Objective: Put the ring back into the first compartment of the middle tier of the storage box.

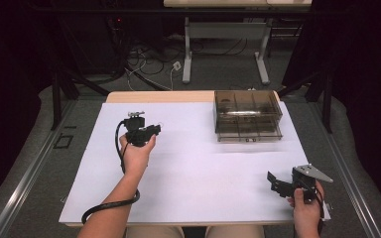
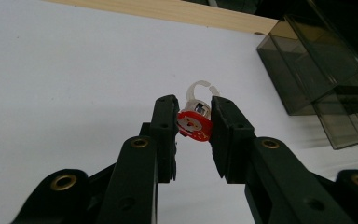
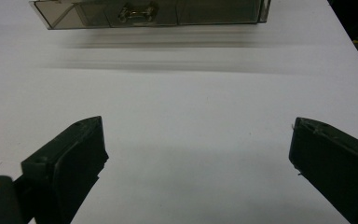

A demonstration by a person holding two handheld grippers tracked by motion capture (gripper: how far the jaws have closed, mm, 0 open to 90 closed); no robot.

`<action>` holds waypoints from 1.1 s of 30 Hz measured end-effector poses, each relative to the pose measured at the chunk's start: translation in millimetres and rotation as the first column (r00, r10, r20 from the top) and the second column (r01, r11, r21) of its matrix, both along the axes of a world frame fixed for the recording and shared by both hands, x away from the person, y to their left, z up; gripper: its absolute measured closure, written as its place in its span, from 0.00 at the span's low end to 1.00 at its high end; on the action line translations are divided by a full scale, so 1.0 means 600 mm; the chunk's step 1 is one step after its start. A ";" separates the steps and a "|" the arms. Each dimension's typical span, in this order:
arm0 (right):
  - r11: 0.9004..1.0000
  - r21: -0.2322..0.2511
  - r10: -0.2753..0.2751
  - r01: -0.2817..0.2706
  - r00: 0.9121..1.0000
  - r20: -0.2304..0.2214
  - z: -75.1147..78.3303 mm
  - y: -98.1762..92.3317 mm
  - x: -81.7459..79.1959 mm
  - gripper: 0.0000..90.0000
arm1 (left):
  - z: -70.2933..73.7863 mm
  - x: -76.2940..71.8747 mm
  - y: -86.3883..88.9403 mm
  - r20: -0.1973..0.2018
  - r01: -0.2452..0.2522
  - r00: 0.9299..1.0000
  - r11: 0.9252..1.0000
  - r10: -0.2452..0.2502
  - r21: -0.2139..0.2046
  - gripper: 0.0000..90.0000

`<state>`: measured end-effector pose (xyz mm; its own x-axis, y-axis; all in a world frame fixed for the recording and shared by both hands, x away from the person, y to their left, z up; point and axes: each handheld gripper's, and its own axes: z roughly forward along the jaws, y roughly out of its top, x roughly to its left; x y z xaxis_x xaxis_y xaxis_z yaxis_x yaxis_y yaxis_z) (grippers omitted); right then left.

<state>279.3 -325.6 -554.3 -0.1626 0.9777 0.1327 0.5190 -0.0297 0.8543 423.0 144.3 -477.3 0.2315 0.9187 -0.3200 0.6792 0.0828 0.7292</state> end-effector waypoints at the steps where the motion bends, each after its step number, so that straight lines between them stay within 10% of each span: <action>1: 1.000 0.001 0.000 0.000 1.000 0.001 0.000 0.000 0.000 0.04 | 0.003 0.001 -0.004 0.000 0.009 1.000 1.000 -0.009 0.002 0.80; 33: 1.000 -0.019 0.006 -0.005 1.000 0.009 -0.003 -0.002 0.001 0.04 | 0.022 0.019 -0.094 0.036 0.087 0.996 0.996 -0.086 -0.026 0.80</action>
